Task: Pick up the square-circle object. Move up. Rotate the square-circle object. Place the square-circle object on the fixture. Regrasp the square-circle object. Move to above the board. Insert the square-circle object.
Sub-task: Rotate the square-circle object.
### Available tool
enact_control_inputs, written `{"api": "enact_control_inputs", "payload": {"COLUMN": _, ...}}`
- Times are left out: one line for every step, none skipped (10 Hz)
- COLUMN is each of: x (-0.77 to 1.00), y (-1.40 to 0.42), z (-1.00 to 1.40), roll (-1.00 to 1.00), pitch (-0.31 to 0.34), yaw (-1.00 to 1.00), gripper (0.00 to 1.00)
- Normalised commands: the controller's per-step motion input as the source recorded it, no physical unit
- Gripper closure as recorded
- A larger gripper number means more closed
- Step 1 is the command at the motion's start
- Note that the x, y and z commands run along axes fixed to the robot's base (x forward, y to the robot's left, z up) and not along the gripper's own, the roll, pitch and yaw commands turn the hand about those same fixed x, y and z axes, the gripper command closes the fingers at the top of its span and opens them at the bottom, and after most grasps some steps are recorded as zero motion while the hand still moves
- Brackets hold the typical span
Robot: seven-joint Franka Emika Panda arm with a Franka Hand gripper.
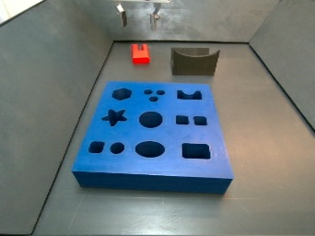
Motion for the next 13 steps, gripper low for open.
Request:
{"api": "enact_control_inputs", "payload": {"x": 0.04, "y": 0.0, "z": -0.03, "roll": 0.01, "pitch": -0.03, "yaw": 1.0, "gripper": 0.0}}
{"api": "enact_control_inputs", "payload": {"x": 0.04, "y": 0.0, "z": -0.03, "roll": 0.01, "pitch": -0.04, "yaw": 1.0, "gripper": 0.0}}
{"api": "enact_control_inputs", "payload": {"x": 0.04, "y": 0.0, "z": -0.03, "roll": 0.01, "pitch": -0.04, "yaw": 0.78, "gripper": 0.0}}
{"api": "enact_control_inputs", "payload": {"x": 0.03, "y": 0.0, "z": -0.04, "roll": 0.01, "pitch": -0.039, "yaw": 0.45, "gripper": 0.0}}
{"api": "enact_control_inputs", "payload": {"x": 0.03, "y": 0.0, "z": -0.04, "roll": 0.01, "pitch": -0.039, "yaw": 0.33, "gripper": 0.0}}
{"api": "enact_control_inputs", "payload": {"x": 0.0, "y": 0.0, "z": -1.0, "roll": 0.0, "pitch": 0.0, "yaw": 0.0, "gripper": 0.0}}
{"api": "enact_control_inputs", "payload": {"x": 0.01, "y": 0.0, "z": -1.0, "roll": 0.0, "pitch": -0.013, "yaw": -0.08, "gripper": 0.0}}
{"api": "enact_control_inputs", "payload": {"x": 0.01, "y": 0.0, "z": -1.0, "roll": 0.01, "pitch": -0.024, "yaw": -0.08, "gripper": 0.0}}
{"api": "enact_control_inputs", "payload": {"x": 0.02, "y": 0.01, "z": -1.0, "roll": 0.01, "pitch": -0.025, "yaw": -0.07, "gripper": 0.0}}
{"api": "enact_control_inputs", "payload": {"x": 0.02, "y": 0.01, "z": -1.0, "roll": 0.02, "pitch": -0.028, "yaw": -0.05, "gripper": 0.0}}
{"api": "enact_control_inputs", "payload": {"x": 0.03, "y": 0.02, "z": -1.0, "roll": 0.02, "pitch": -0.027, "yaw": -0.04, "gripper": 0.0}}
{"api": "enact_control_inputs", "payload": {"x": 0.04, "y": 0.03, "z": -1.0, "roll": 0.02, "pitch": -0.02, "yaw": -0.03, "gripper": 0.0}}
{"api": "enact_control_inputs", "payload": {"x": 0.05, "y": 0.03, "z": -0.93, "roll": 0.02, "pitch": -0.018, "yaw": -0.03, "gripper": 0.0}}
